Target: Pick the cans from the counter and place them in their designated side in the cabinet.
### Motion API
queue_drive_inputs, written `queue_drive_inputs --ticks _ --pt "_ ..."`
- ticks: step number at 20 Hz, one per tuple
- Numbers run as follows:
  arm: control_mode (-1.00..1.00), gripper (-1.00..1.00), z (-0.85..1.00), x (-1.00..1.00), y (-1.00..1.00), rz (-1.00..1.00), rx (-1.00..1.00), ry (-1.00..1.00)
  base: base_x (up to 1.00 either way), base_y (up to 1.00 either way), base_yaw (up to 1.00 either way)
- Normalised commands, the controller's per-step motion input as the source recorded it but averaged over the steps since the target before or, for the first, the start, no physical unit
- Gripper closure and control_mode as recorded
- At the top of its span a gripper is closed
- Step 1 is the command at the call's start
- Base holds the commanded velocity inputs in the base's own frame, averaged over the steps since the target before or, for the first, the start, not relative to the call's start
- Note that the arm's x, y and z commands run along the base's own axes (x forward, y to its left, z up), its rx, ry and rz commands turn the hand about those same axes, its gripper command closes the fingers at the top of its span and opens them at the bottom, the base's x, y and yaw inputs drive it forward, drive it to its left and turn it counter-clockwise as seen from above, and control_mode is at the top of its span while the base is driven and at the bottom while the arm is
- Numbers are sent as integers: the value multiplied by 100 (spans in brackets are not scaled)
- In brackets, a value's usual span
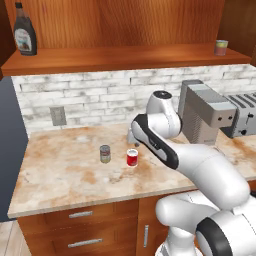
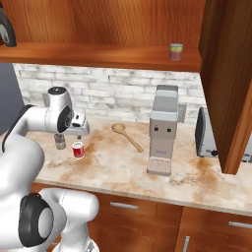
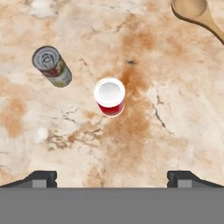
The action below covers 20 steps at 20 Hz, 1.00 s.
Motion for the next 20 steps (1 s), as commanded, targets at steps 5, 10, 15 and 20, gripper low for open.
queue_drive_inputs --ticks 5,10,15,20 --pt "-100 -100 -22 6 4 0 -1 0 0 0 0" --pt "-100 -100 -18 6 1 0 -1 0 0 0 0" --pt "-100 -100 -16 11 3 0 0 0 0 0 0" --pt "-100 -100 -14 17 9 0 0 0 0 0 0"
